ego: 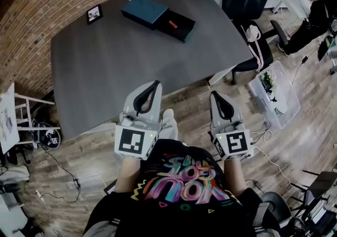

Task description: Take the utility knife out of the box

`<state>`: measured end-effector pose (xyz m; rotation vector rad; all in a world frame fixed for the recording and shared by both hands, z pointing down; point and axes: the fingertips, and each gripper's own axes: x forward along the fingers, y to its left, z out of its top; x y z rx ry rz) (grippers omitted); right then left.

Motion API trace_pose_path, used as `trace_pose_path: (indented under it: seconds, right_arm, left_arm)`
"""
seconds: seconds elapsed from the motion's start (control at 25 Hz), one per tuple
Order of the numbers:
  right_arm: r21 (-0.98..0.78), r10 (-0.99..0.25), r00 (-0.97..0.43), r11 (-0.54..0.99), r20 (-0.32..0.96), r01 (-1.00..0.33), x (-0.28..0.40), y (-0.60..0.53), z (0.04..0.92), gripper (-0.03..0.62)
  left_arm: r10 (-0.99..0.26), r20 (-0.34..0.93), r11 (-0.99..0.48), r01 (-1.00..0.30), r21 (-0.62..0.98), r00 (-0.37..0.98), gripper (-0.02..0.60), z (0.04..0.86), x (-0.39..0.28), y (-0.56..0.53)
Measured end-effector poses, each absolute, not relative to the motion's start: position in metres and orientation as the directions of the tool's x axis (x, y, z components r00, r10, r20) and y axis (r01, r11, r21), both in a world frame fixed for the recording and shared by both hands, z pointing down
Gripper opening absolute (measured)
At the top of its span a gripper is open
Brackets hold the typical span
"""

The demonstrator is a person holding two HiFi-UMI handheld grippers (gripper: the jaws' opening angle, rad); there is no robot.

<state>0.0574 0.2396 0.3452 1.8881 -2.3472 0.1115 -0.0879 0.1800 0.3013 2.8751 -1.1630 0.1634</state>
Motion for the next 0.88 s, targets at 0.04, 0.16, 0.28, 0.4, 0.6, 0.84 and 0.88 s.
trace_pose_path:
  seconds: [0.04, 0.16, 0.28, 0.4, 0.6, 0.84, 0.88]
  right_arm:
    - [0.020, -0.968, -0.204, 0.209, 0.147, -0.978, 0.059, 0.227, 0.344, -0.002]
    - [0.012, -0.970, -0.186, 0.190, 0.155, -0.982, 0.063, 0.193, 0.342, -0.002]
    - [0.009, -0.973, -0.169, 0.172, 0.160, -0.985, 0.065, 0.164, 0.346, -0.002]
    - [0.011, -0.974, -0.150, 0.154, 0.170, -0.988, 0.065, 0.138, 0.349, -0.002]
    - [0.017, -0.973, -0.123, 0.128, 0.193, -0.992, 0.065, 0.105, 0.355, -0.002]
    - [0.015, -0.968, -0.093, 0.099, 0.234, -0.995, 0.063, 0.087, 0.365, -0.002]
    - [0.013, -0.967, -0.088, 0.094, 0.241, -0.996, 0.063, 0.085, 0.366, -0.002]
  left_arm:
    - [-0.685, 0.112, -0.725, -0.689, -0.003, 0.720, 0.002, 0.300, -0.086, 0.167]
    - [-0.666, 0.116, -0.741, -0.672, 0.007, 0.737, 0.002, 0.300, -0.080, 0.132]
    - [-0.649, 0.125, -0.755, -0.655, 0.006, 0.750, 0.000, 0.303, -0.075, 0.099]
    - [-0.633, 0.125, -0.770, -0.638, 0.010, 0.764, 0.000, 0.305, -0.072, 0.068]
    - [-0.606, 0.137, -0.789, -0.614, 0.022, 0.783, 0.000, 0.312, -0.070, 0.034]
    - [-0.575, 0.172, -0.804, -0.591, 0.064, 0.800, 0.001, 0.330, -0.067, 0.013]
    - [-0.569, 0.179, -0.806, -0.587, 0.069, 0.803, 0.002, 0.333, -0.066, 0.010]
